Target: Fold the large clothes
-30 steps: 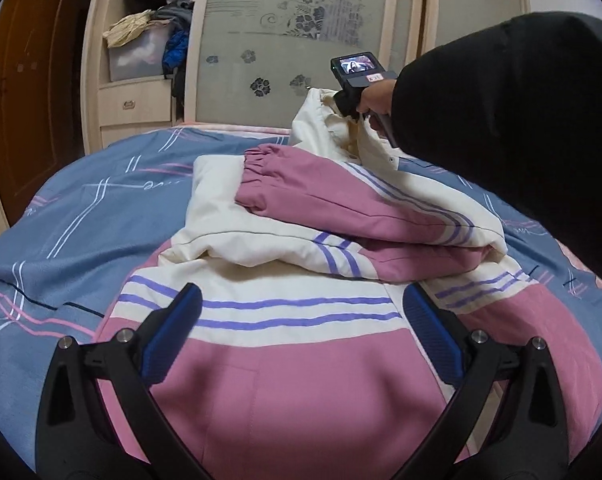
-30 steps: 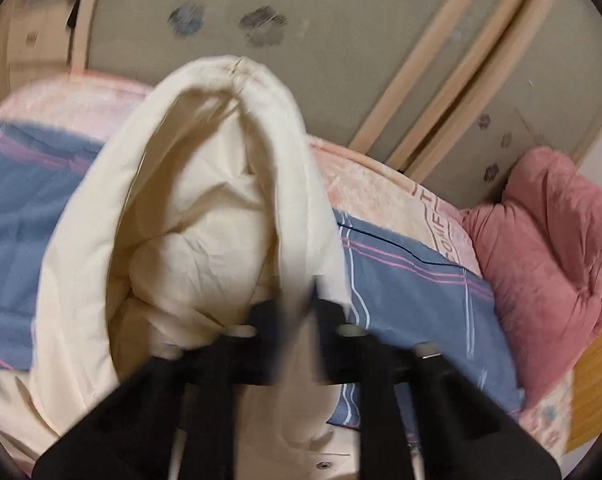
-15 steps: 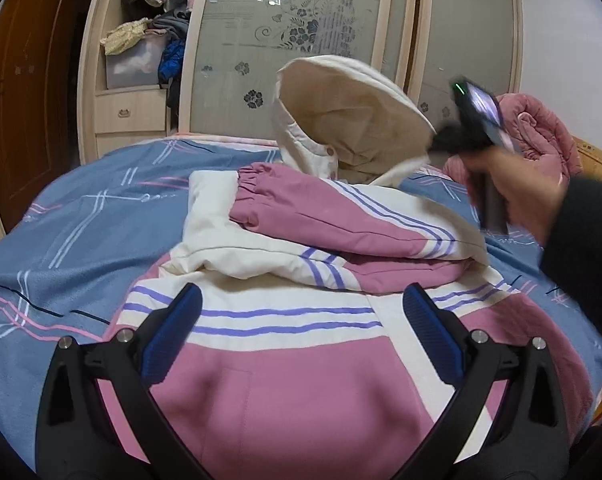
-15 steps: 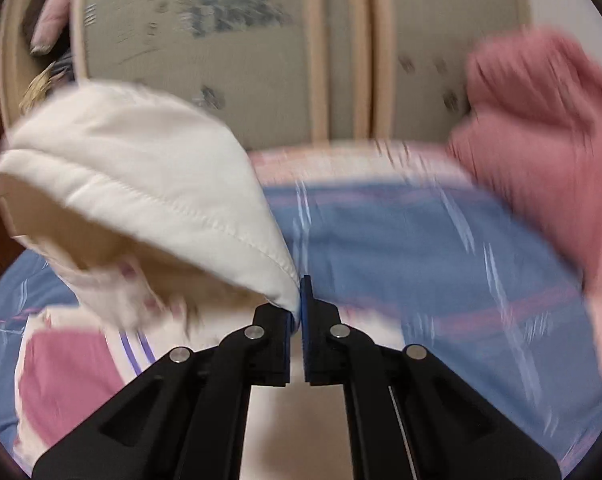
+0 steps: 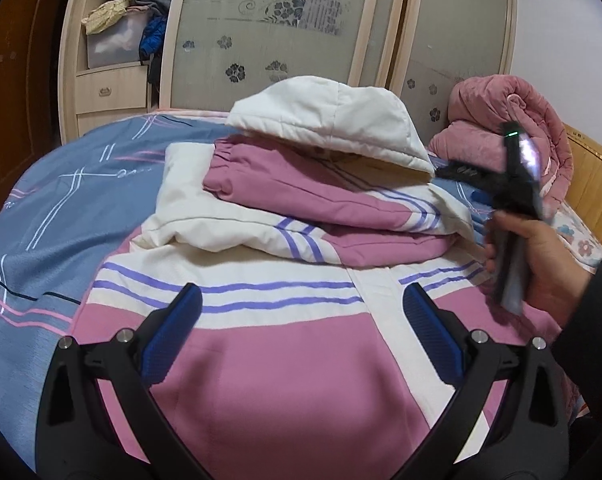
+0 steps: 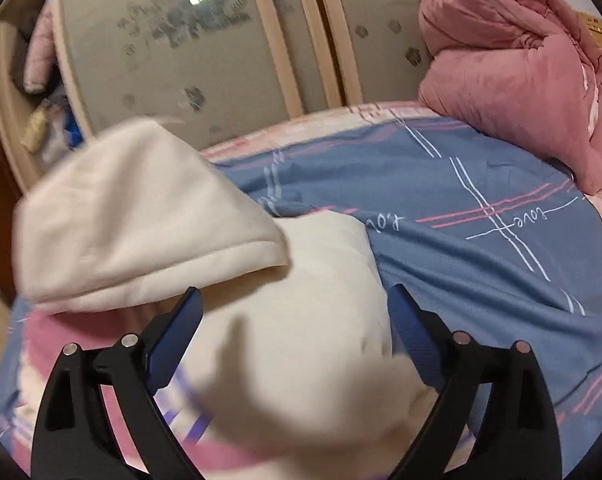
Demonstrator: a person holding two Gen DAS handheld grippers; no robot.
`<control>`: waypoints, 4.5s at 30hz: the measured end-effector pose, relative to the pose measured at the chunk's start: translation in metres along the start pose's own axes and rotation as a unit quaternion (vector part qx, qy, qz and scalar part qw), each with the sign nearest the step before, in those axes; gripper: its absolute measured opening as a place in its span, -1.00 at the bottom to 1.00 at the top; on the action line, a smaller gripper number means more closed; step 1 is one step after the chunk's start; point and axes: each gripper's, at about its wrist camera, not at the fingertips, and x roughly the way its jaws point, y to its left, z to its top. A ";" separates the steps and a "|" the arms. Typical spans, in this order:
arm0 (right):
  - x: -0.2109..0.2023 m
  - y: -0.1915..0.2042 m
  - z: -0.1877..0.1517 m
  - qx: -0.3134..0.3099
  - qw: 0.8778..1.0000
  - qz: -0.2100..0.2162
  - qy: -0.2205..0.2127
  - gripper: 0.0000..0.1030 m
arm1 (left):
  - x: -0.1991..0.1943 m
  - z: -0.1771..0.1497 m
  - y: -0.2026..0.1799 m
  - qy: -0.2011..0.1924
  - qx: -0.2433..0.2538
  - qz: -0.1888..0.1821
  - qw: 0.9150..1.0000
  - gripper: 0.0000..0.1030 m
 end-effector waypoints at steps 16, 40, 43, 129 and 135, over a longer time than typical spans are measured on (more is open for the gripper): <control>-0.144 -0.041 -0.094 0.173 0.955 0.234 -0.058 0.97 | 0.005 -0.011 0.038 0.018 -0.197 -0.173 0.965 0.96; -0.150 -0.101 -0.091 0.293 0.900 0.323 -0.017 0.97 | 0.212 0.113 0.039 0.085 -0.380 -0.196 0.900 0.76; -0.151 -0.102 -0.089 0.289 0.900 0.325 -0.013 0.97 | 0.238 0.112 0.047 0.082 -0.402 -0.166 0.897 0.62; -0.192 0.058 -0.169 -0.158 0.987 0.032 -0.017 0.97 | -0.041 0.002 0.002 -0.040 -0.015 0.032 0.999 0.96; -0.251 0.015 -0.197 -0.147 0.988 0.005 -0.052 0.97 | -0.058 -0.015 -0.016 -0.042 0.034 0.046 0.997 0.96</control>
